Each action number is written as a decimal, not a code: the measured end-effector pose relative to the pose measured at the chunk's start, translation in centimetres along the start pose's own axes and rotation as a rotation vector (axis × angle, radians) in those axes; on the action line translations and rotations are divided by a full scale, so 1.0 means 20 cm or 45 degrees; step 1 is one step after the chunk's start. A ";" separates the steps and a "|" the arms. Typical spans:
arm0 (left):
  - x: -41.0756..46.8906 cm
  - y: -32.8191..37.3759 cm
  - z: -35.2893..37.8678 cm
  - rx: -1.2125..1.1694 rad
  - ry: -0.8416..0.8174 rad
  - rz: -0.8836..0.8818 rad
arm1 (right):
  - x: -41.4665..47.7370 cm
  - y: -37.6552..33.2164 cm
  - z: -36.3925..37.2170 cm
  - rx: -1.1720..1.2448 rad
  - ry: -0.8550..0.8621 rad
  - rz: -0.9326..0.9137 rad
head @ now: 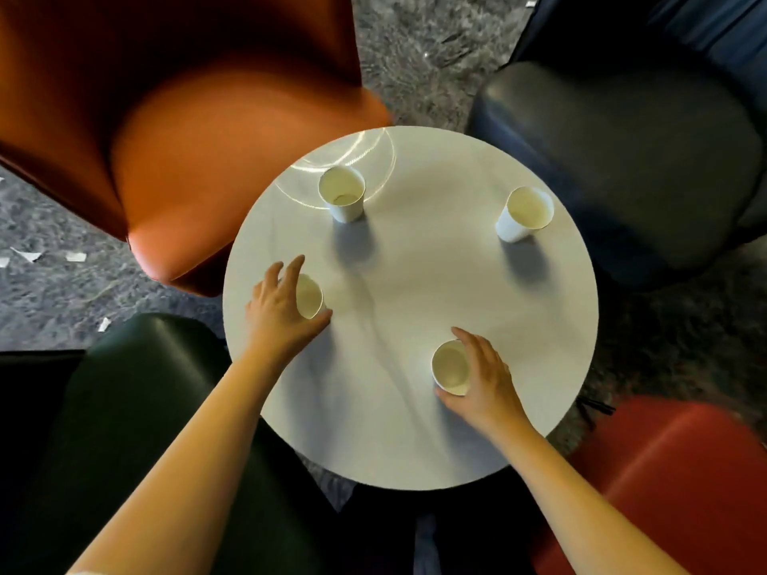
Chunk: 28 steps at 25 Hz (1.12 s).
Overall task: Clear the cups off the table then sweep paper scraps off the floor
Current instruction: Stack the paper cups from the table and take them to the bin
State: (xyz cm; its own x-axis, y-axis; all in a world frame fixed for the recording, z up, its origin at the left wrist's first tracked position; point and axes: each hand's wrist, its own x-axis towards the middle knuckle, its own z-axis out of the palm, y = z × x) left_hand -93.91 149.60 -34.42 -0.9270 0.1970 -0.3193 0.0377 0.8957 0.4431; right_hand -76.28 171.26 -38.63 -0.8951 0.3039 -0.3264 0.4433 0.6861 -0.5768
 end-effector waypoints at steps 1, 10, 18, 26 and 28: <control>0.02 0.00 0.03 -0.007 -0.006 -0.027 | 0.02 0.01 0.00 0.050 0.020 -0.038; -0.02 0.32 0.20 -0.599 0.265 -0.139 | 0.49 -0.04 -0.13 0.192 -0.079 -0.240; -0.04 0.57 0.30 -0.604 0.127 0.047 | 0.61 -0.10 -0.22 0.264 -0.234 -0.415; -0.02 0.51 0.34 -0.602 0.024 -0.019 | 0.61 -0.21 -0.18 0.557 -0.381 -0.380; 0.01 0.46 0.32 -0.602 0.089 -0.069 | 0.64 -0.23 -0.16 0.569 -0.403 -0.387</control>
State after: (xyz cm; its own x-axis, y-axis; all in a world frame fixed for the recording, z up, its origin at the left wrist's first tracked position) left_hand -91.38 160.40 -35.68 -0.9462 0.1132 -0.3031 -0.1707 0.6211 0.7649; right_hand -90.02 174.14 -37.77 -0.9570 -0.1189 -0.2646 0.2096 0.3473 -0.9140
